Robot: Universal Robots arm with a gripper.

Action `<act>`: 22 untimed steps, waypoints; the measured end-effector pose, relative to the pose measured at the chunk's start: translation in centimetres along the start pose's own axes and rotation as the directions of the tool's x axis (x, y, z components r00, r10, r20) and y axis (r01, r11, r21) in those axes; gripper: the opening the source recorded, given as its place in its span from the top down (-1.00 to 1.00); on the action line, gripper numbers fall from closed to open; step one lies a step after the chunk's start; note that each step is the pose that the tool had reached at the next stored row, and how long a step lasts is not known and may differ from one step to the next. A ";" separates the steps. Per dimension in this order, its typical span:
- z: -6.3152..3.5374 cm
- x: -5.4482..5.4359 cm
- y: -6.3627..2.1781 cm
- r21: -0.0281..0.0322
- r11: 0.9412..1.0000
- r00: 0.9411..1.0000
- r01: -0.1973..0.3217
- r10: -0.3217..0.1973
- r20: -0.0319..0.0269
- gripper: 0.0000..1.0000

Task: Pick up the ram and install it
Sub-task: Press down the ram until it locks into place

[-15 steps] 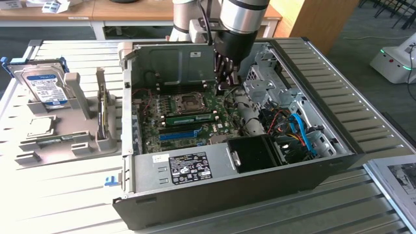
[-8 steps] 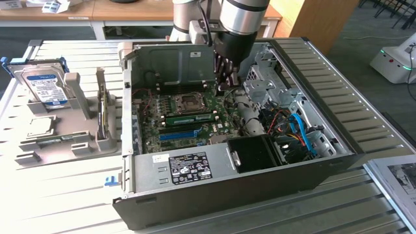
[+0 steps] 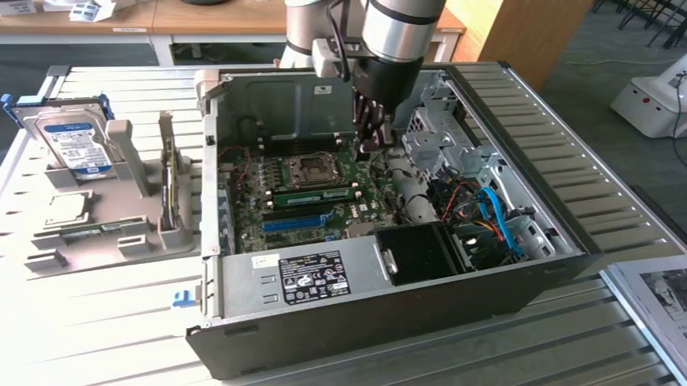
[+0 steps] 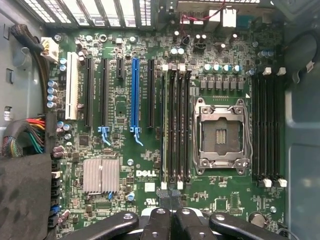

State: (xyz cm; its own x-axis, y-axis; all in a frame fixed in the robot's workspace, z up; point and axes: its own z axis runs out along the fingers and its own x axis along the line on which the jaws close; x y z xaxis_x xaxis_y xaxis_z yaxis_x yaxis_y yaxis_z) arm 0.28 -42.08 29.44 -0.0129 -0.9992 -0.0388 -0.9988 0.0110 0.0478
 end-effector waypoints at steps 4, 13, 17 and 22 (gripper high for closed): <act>0.31 0.0 -0.01 0.000 1.000 1.000 0.000 0.000 0.000 0.80; 0.95 0.0 -0.04 0.000 1.000 1.000 0.000 0.000 0.000 0.80; 1.27 0.1 -0.06 0.000 1.000 1.000 0.000 0.000 0.000 0.80; 1.65 0.1 -0.08 0.000 1.000 1.000 0.000 0.000 0.000 0.80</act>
State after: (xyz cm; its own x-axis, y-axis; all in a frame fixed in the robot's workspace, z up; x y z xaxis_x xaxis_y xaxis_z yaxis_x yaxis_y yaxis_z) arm 0.28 -42.08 27.78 -0.0129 -0.9992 -0.0388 -0.9988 0.0110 0.0478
